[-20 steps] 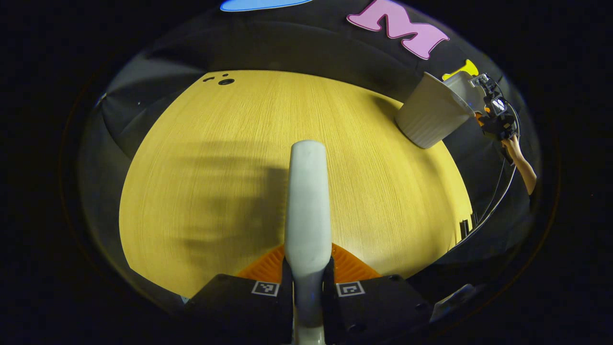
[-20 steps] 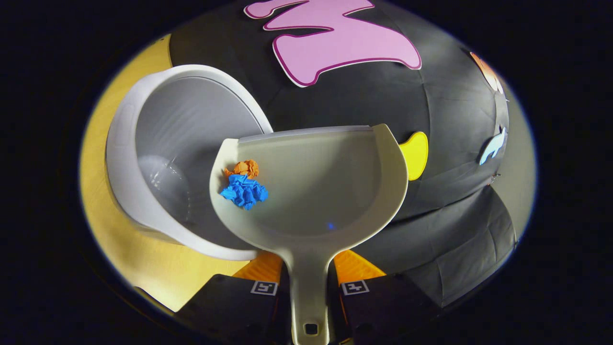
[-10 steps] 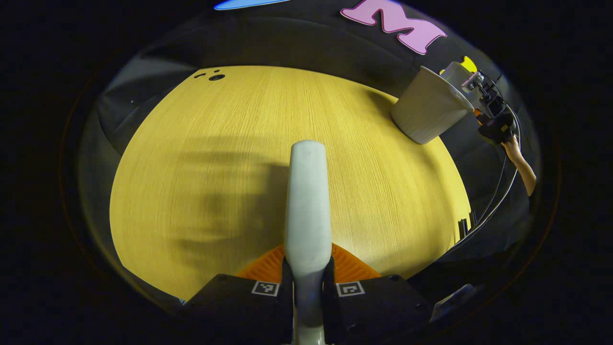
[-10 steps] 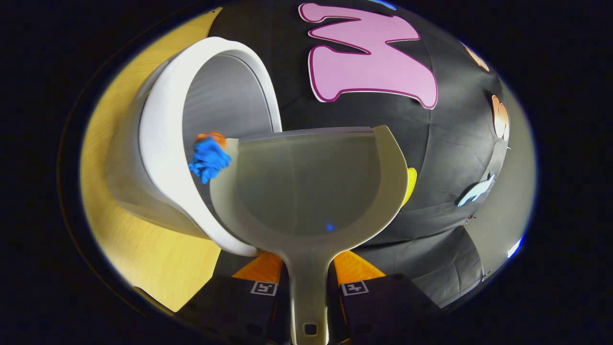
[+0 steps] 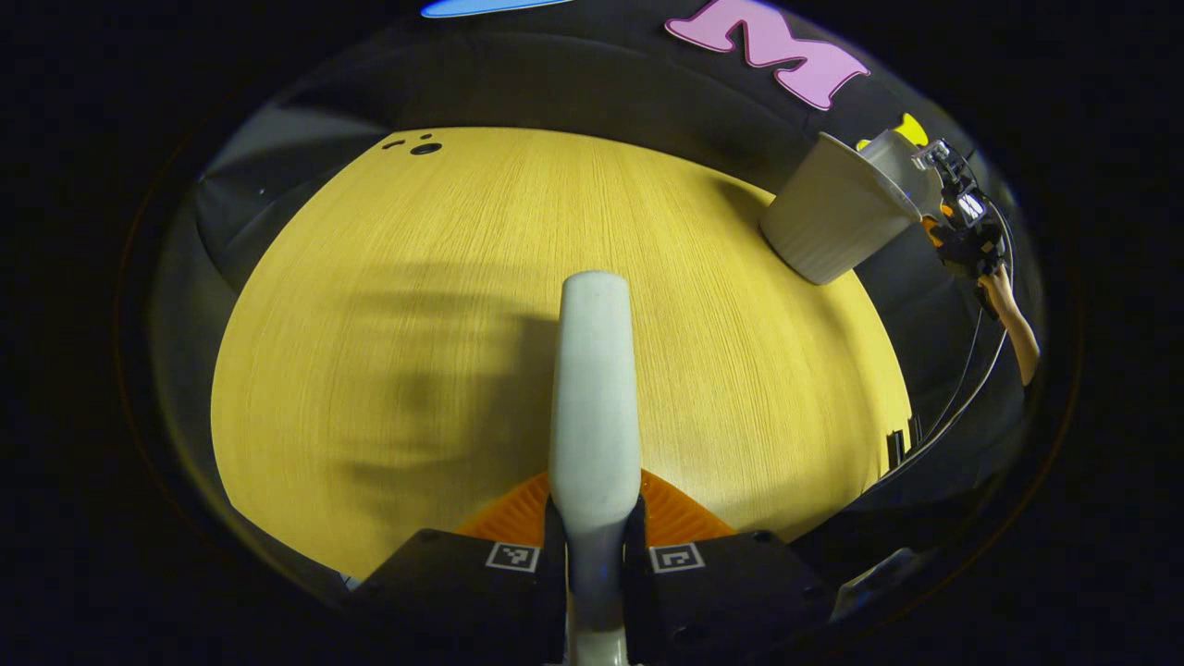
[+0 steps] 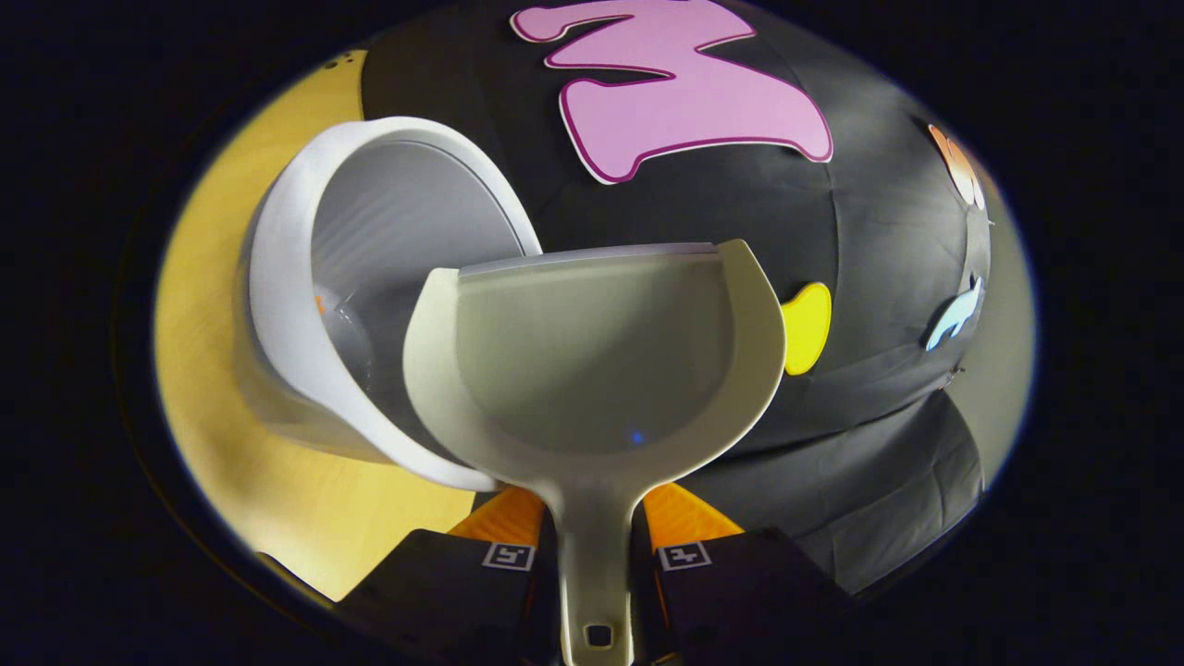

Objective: Pick up the small broom and dustpan from the desktop, sweep the trash into the dustpan with the broom, and then empty the trash into the garbage bin.

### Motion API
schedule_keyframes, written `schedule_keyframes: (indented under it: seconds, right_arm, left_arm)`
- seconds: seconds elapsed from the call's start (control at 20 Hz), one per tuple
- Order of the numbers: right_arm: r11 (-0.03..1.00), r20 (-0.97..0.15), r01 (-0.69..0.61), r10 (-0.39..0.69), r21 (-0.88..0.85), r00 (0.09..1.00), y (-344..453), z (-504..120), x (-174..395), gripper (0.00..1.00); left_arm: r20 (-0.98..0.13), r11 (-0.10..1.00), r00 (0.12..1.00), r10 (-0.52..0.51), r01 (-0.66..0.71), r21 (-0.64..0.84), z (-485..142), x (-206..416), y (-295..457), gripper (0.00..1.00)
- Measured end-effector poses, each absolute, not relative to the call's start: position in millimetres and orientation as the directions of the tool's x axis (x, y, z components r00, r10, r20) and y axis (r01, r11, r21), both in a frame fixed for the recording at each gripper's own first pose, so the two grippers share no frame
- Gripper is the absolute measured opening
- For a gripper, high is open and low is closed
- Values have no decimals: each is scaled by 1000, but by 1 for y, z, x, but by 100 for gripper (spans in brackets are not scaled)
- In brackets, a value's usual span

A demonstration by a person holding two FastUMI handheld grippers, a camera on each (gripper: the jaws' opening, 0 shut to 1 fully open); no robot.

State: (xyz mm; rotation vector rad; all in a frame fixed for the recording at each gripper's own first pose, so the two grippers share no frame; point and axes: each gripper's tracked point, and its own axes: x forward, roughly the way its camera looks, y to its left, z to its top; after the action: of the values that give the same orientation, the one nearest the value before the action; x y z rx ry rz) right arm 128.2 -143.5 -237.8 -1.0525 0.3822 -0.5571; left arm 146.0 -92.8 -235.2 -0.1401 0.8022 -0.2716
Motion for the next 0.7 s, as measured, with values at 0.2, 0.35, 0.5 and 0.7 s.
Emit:
schedule_keyframes:
  seconds: [0.2, 0.35, 0.5, 0.7]
  right_arm:
    - [502, -77, 270, -567, -822, 820, -125, -229, 120, 34]
    - [579, -74, 317, -550, -751, 832, -110, -210, 110, 34]
    - [663, -80, 350, -526, -662, 846, -92, -192, 101, 34]
    - [734, -92, 320, -460, -598, 883, -66, -169, 91, 37]
  left_arm:
    - [-685, 957, 669, -288, 187, -220, -234, 146, -92, 27]
    - [-683, 957, 670, -290, 188, -222, -233, 145, -92, 27]
    - [-676, 958, 680, -285, 195, -209, -230, 146, -91, 27]
    - [-629, 964, 732, -262, 171, -203, -223, 140, -92, 29]
